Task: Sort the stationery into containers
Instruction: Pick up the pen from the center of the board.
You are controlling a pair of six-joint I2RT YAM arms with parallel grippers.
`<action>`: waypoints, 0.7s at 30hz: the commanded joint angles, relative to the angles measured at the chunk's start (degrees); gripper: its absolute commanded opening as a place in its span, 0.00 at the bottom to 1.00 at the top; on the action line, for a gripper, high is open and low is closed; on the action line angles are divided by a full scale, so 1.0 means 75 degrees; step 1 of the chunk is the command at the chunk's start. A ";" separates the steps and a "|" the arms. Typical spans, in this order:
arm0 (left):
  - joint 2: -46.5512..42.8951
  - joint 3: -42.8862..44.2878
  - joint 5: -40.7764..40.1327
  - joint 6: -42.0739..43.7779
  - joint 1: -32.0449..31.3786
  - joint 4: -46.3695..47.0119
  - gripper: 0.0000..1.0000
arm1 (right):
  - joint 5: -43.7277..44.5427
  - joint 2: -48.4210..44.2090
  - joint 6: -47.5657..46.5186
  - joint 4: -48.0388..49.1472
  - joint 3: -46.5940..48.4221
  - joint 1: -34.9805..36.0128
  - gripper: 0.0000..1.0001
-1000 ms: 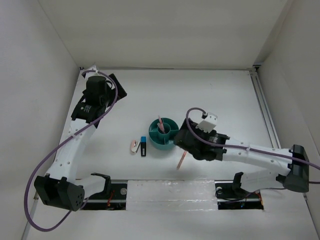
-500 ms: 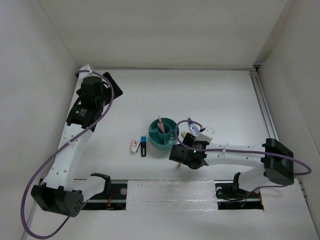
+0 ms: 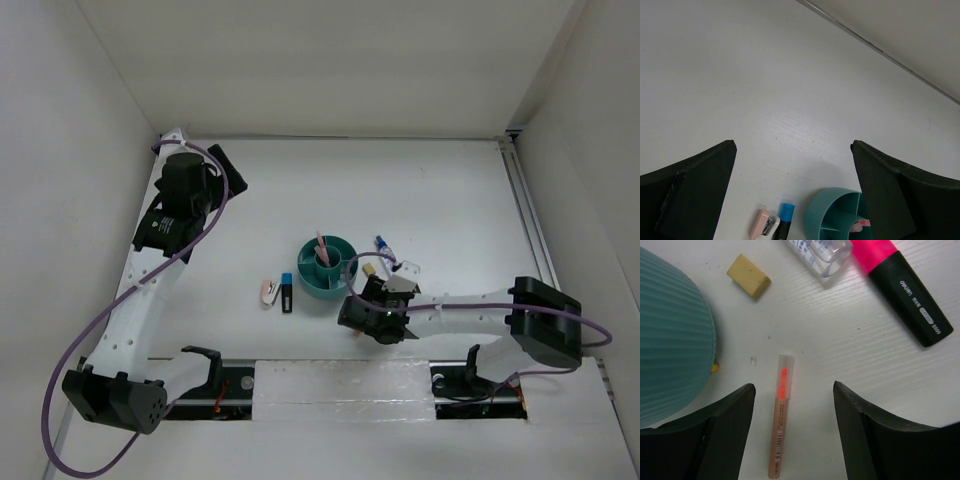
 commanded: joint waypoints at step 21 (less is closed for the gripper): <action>-0.0250 0.0294 0.0280 0.0144 0.0028 0.0200 1.00 | -0.0283 0.1227 -0.0342 0.0662 0.0358 -0.0185 0.27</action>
